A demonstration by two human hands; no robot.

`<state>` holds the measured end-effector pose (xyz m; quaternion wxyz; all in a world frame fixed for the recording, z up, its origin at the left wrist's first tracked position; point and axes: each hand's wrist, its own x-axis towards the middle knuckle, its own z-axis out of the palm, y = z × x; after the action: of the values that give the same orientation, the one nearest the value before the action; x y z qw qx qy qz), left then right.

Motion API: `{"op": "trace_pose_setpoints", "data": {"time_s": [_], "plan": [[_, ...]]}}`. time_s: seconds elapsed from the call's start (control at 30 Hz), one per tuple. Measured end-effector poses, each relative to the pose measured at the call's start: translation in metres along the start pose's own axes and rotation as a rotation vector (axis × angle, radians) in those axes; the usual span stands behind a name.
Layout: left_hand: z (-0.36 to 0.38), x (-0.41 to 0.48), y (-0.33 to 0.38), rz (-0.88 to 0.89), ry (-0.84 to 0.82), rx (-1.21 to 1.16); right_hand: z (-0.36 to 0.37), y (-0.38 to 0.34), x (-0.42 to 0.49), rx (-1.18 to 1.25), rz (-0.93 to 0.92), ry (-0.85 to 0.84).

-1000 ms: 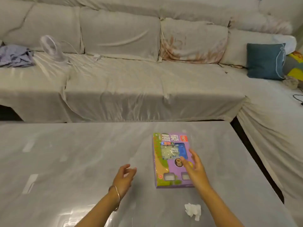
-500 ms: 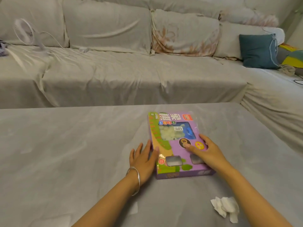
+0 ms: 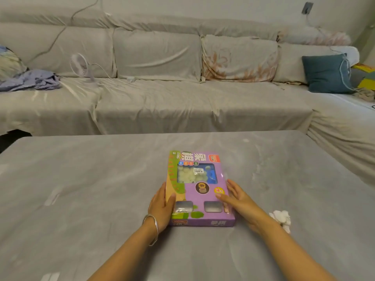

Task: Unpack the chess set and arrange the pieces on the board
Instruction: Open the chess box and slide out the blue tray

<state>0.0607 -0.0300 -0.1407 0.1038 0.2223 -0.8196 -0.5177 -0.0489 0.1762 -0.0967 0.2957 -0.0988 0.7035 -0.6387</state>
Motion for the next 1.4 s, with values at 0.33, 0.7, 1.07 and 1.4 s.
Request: {"op": "trace_pose_setpoints", "data": {"time_s": [0.33, 0.7, 1.07, 1.4], "plan": [[-0.019, -0.116, -0.016, 0.024, 0.056, 0.054, 0.02, 0.036, -0.108, -0.23, 0.011, -0.113], [-0.038, -0.135, 0.015, -0.441, 0.117, -0.639, 0.021, 0.037, -0.132, 0.267, 0.262, -0.101], [-0.025, -0.128, 0.016, -0.524, -0.057, -0.935, 0.03, 0.03, -0.135, 0.518, 0.189, -0.135], [-0.072, -0.115, 0.004, -0.314, 0.411, -1.105, 0.02, 0.025, -0.138, 0.312, 0.094, -0.13]]}}
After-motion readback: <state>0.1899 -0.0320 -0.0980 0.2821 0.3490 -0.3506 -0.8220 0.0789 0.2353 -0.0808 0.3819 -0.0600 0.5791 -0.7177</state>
